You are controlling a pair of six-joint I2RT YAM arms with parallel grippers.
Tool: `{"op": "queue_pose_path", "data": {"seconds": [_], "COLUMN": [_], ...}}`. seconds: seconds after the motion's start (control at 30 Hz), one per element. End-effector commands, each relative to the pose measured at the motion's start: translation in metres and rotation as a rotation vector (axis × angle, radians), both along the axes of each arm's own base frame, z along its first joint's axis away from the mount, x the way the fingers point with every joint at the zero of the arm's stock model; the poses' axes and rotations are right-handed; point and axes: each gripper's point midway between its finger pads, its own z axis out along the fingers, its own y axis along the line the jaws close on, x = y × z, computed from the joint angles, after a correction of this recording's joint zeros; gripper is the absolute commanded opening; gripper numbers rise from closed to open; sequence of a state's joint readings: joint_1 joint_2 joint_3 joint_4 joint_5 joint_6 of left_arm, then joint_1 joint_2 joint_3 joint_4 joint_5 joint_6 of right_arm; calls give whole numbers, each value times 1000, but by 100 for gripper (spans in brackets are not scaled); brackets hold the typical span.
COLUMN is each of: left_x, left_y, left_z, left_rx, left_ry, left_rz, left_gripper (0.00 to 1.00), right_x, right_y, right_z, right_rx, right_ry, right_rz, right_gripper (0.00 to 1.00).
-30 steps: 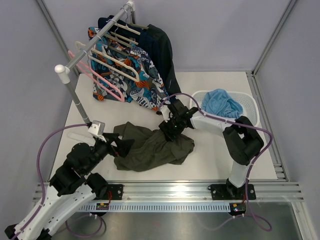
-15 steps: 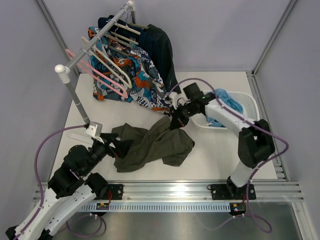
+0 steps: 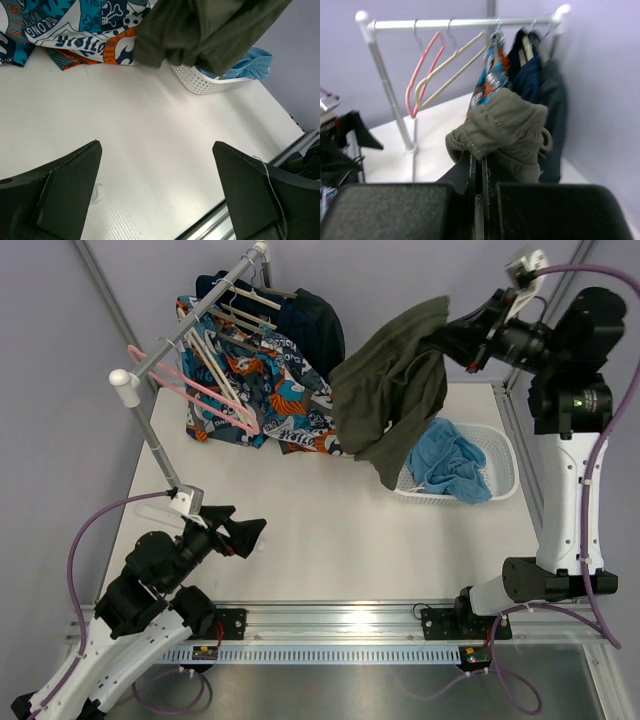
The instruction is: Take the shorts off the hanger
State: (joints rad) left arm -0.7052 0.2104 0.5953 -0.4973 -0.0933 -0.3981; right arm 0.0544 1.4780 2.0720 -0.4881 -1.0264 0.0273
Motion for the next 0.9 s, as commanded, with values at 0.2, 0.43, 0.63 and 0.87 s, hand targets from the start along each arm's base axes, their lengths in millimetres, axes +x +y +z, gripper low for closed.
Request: {"op": "queue_pose_path", "data": {"seconds": [0.2, 0.43, 0.63, 0.87], "left_x": [4, 5, 9, 12], "left_y": [-1, 0, -5, -9], "left_z": [18, 17, 16, 15], "left_rx": [-35, -27, -6, 13], "left_ry": [-73, -76, -76, -67], "left_rz": [4, 8, -2, -11], "left_gripper": [99, 99, 99, 99], "right_x": [-9, 22, 51, 83], "right_y": [-68, -121, -145, -167], "right_z": [98, 76, 39, -17], "right_rx": [174, 186, 163, 139], "right_ry": [-159, -88, -11, 94], "right_rz": [-179, -313, -375, -442], "right_gripper": [0, 0, 0, 0]}}
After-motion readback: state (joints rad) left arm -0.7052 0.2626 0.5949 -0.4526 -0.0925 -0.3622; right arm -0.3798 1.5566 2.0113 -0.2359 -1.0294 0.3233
